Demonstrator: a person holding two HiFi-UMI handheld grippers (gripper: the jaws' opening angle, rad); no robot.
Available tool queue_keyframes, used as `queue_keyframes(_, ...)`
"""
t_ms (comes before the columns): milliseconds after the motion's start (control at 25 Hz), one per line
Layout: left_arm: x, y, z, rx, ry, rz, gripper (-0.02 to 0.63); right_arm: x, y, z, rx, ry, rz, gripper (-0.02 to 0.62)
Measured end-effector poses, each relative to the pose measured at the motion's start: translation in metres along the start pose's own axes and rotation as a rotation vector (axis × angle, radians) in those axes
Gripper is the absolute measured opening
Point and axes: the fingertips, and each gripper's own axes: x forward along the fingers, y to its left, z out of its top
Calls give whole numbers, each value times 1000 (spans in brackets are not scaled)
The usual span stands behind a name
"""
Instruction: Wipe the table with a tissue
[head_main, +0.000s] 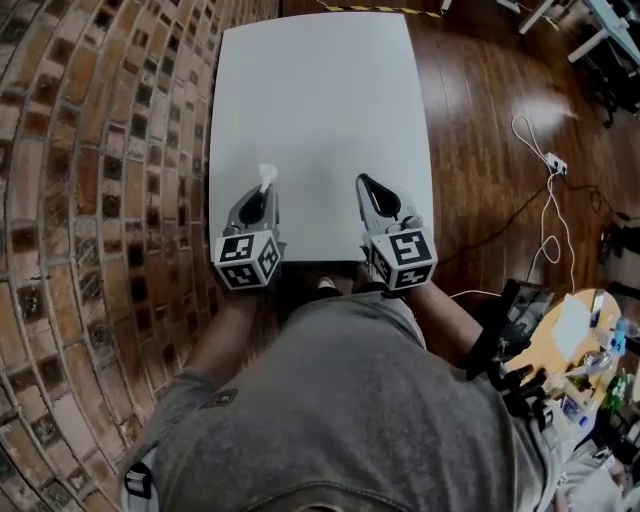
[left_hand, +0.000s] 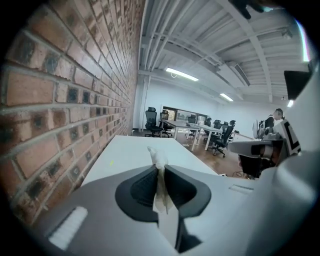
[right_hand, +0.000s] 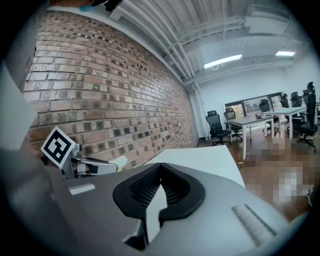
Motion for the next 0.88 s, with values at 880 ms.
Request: queue_keyframes(880,-131,-50,-40,17,-96,-103,32,-120,104,-40,-36,12,-60,14)
